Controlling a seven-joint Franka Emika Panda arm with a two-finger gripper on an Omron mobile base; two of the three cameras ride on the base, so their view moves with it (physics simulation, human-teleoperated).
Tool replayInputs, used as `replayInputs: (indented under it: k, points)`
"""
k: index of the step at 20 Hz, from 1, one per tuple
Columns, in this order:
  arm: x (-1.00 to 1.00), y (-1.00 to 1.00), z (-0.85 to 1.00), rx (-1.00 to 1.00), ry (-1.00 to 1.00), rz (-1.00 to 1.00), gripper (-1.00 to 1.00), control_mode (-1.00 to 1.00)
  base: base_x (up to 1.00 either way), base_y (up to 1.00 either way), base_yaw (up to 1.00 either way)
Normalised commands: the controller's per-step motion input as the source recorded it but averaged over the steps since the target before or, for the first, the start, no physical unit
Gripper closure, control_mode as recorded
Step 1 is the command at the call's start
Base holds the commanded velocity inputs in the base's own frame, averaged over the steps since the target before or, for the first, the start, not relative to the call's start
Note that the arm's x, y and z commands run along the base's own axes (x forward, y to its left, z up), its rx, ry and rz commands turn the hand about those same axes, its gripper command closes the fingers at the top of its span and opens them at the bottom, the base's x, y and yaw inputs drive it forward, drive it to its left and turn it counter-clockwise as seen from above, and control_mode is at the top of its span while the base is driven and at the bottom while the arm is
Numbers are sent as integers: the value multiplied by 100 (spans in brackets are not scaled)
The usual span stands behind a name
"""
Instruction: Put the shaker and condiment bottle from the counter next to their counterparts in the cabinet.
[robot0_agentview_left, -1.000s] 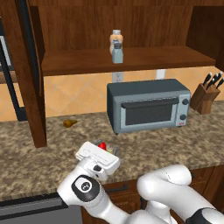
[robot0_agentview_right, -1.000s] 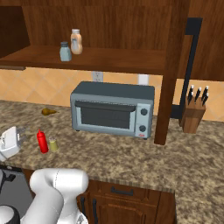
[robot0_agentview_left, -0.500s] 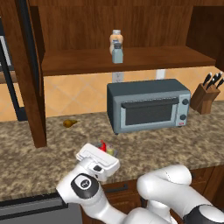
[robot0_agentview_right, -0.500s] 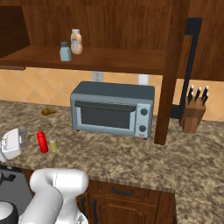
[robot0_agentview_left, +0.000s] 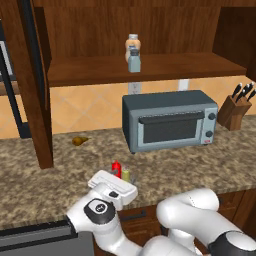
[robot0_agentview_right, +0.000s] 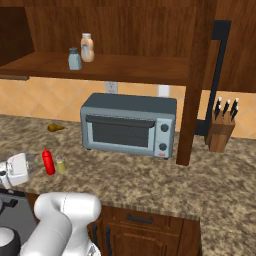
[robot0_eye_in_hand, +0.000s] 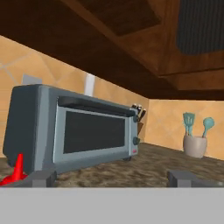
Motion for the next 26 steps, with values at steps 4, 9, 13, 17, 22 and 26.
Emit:
replayInputs:
  k: [4, 9, 13, 17, 22, 26]
  points:
    - [43, 20, -7, 0, 10, 0, -100, -100, 0, 0, 0]
    - [46, 22, -27, 0, 15, 0, -100, -100, 0, 0, 0]
    - [19, 25, -62, 0, 11, 1, -100, -100, 0, 0, 0]
    - [27, 24, -49, 0, 8, 1, -100, -100, 0, 0, 0]
    - [40, 6, -31, 0, 2, 1, -100, -100, 0, 0, 0]
    - [31, -1, -19, 0, 0, 0, -100, -100, 0, 0, 0]
